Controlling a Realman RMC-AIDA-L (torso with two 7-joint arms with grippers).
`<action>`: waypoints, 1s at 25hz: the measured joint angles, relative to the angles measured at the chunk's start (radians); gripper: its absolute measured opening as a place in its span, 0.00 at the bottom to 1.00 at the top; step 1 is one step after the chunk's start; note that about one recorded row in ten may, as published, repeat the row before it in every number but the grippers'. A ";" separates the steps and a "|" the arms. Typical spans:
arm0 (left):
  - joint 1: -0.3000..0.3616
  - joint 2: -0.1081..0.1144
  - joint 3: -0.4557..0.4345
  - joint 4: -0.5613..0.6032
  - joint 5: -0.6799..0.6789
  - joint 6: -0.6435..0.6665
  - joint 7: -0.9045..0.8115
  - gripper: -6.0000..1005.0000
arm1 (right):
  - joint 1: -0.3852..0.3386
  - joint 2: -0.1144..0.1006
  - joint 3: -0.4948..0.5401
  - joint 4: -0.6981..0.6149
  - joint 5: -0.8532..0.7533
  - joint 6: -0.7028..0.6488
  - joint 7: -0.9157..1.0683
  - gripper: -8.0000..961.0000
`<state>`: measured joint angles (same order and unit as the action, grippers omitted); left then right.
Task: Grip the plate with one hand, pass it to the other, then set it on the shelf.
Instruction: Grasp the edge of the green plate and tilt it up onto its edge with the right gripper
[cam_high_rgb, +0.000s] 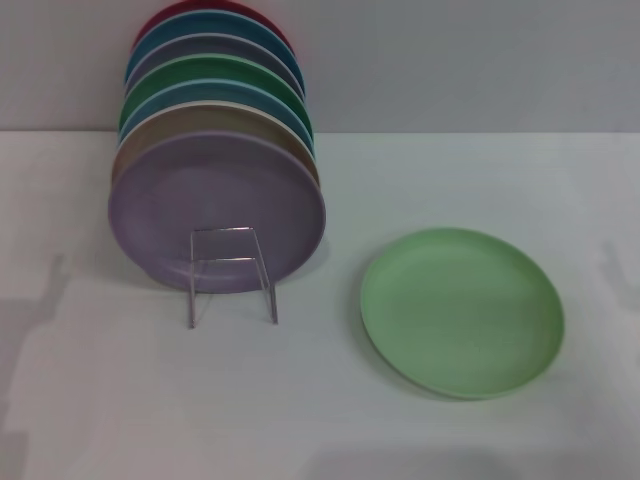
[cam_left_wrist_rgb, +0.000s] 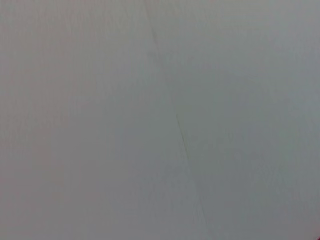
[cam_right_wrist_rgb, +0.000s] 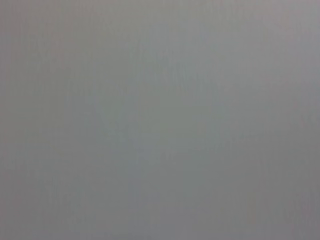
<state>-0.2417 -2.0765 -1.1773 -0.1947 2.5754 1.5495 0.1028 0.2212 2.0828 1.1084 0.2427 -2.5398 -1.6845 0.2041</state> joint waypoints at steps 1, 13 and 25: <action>-0.001 0.000 -0.001 0.000 0.000 0.000 0.000 0.86 | 0.000 0.000 0.000 0.000 0.000 0.000 0.000 0.82; -0.008 0.001 -0.001 0.006 0.000 -0.002 0.001 0.86 | -0.004 -0.065 0.001 0.154 -0.039 0.190 0.099 0.82; -0.009 -0.002 0.007 0.000 0.001 -0.002 0.002 0.86 | -0.135 -0.193 0.184 1.121 -0.375 1.429 0.140 0.82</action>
<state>-0.2511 -2.0783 -1.1704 -0.1948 2.5762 1.5478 0.1044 0.0862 1.8896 1.2926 1.3633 -2.9148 -0.2559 0.3442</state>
